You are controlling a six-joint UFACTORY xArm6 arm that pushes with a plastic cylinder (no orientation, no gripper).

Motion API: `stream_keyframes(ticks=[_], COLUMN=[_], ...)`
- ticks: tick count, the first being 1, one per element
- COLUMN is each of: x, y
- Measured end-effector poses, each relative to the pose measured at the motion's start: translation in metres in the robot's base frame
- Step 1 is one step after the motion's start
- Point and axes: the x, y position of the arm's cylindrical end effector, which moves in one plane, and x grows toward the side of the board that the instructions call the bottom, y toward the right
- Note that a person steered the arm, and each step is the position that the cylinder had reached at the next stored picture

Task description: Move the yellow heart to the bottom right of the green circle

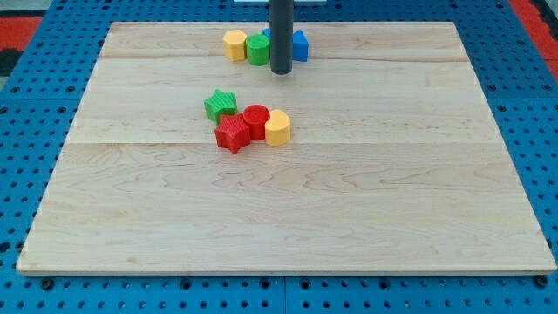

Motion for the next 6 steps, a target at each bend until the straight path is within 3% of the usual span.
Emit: stream_keyframes(ticks=[4,6], x=[0.062,0.062], y=[0.09,0.097])
